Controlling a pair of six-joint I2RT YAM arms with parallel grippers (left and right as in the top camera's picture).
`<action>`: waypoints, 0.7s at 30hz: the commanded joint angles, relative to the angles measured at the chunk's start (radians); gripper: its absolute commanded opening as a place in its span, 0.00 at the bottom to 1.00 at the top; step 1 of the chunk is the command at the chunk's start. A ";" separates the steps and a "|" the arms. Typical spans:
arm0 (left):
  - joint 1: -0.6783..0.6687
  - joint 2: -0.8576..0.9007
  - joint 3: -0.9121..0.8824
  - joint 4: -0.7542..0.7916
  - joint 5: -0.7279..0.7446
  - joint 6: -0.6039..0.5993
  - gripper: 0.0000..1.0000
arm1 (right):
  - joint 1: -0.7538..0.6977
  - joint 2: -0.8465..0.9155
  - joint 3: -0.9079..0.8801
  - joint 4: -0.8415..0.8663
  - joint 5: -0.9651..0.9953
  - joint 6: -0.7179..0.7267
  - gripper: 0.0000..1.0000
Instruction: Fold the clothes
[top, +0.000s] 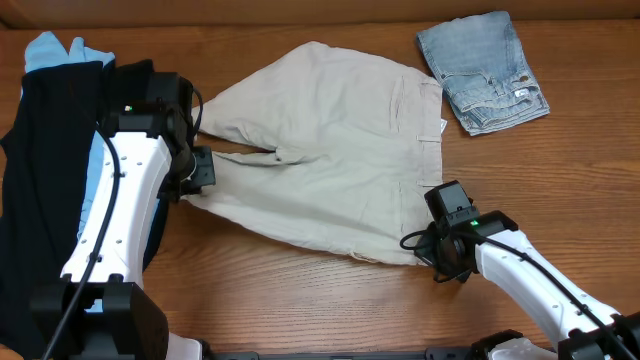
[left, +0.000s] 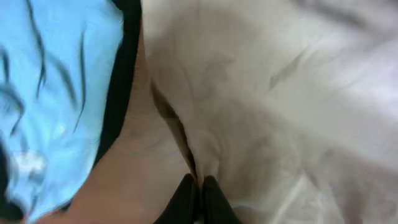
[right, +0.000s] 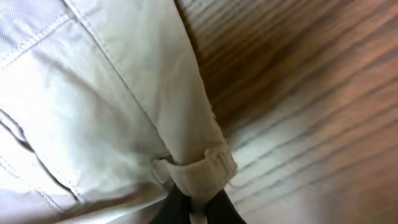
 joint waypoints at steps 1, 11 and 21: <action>0.003 0.000 0.129 -0.095 -0.045 0.046 0.04 | -0.004 -0.048 0.190 -0.202 0.040 -0.069 0.04; 0.005 -0.079 0.380 -0.342 -0.045 0.014 0.04 | -0.005 -0.182 0.776 -0.715 0.059 -0.152 0.04; 0.005 -0.320 0.378 -0.370 -0.046 -0.019 0.04 | 0.000 -0.285 0.838 -0.859 -0.070 -0.163 0.04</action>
